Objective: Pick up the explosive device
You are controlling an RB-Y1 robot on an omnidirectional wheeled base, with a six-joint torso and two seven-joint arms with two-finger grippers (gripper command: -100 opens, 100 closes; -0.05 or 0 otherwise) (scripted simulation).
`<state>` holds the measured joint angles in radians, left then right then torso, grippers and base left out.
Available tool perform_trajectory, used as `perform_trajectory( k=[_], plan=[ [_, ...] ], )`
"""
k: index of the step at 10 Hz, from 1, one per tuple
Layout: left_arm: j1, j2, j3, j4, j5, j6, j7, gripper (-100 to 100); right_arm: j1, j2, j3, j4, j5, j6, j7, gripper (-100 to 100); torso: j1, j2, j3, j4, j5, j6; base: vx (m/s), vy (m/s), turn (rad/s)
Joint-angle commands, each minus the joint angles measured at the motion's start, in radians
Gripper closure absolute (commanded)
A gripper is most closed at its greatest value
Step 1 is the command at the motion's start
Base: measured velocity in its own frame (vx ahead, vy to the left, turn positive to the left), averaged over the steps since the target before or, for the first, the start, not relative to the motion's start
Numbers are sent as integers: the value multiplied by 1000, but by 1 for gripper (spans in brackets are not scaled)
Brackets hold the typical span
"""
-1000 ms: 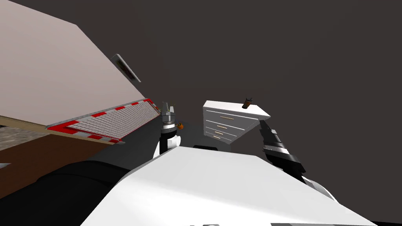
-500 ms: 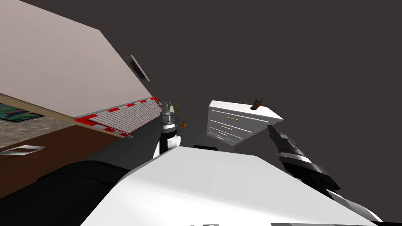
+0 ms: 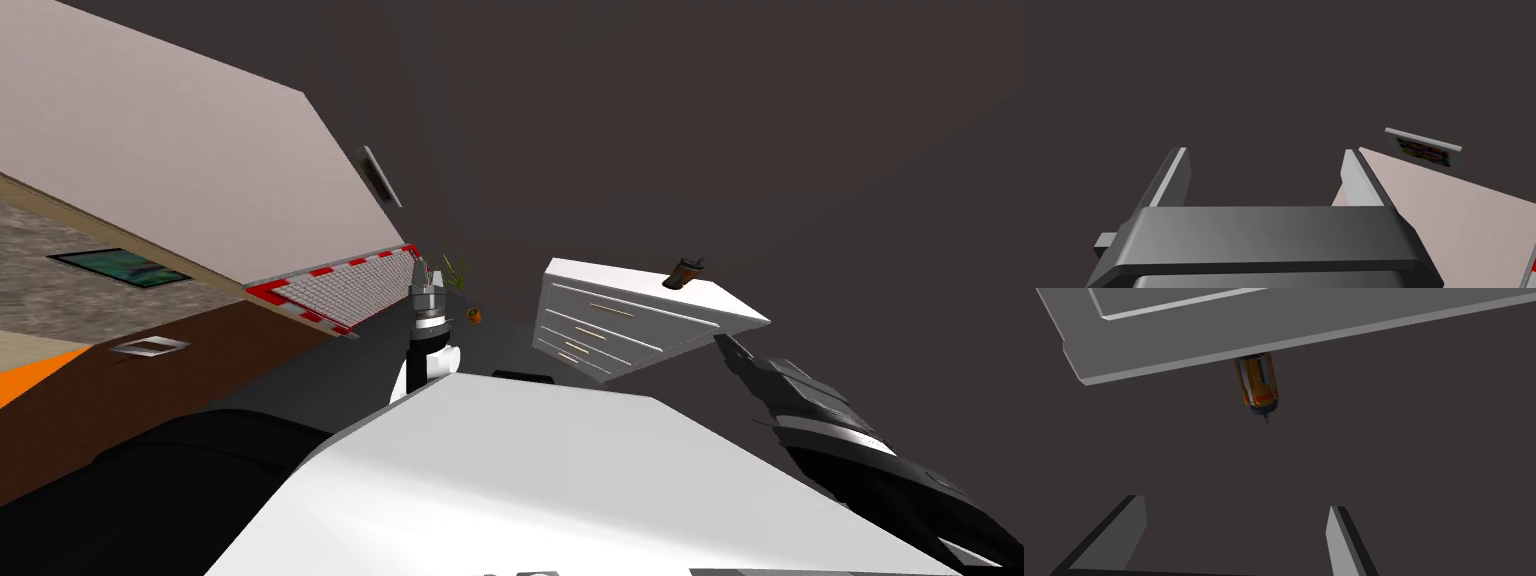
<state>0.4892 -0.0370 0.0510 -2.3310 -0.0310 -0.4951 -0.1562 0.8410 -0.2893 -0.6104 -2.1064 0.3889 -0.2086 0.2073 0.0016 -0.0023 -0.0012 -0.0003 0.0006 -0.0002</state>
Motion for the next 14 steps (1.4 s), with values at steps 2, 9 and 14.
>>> perform_trajectory(
  k=[2, 9, 14],
  plan=[
    [0, 0, 0, 0, 0, 0, 0, 0, 26, -45, -62, 36, 57, 24, 28, -100, -1, -1, 0, 0, 0, 0, 71, 22, 178],
    [0, 0, 0, 0, 0, 0, 0, 0, 65, -203, -192, 124, 191, 86, 77, -100, -7, -5, -3, -1, -2, 0, 112, -54, 182],
    [0, 0, 0, 0, 0, 0, 0, 0, 68, -247, -224, 147, 221, 98, 87, -100, -14, -9, -5, -2, -3, 0, 149, -135, 129]
  ],
)
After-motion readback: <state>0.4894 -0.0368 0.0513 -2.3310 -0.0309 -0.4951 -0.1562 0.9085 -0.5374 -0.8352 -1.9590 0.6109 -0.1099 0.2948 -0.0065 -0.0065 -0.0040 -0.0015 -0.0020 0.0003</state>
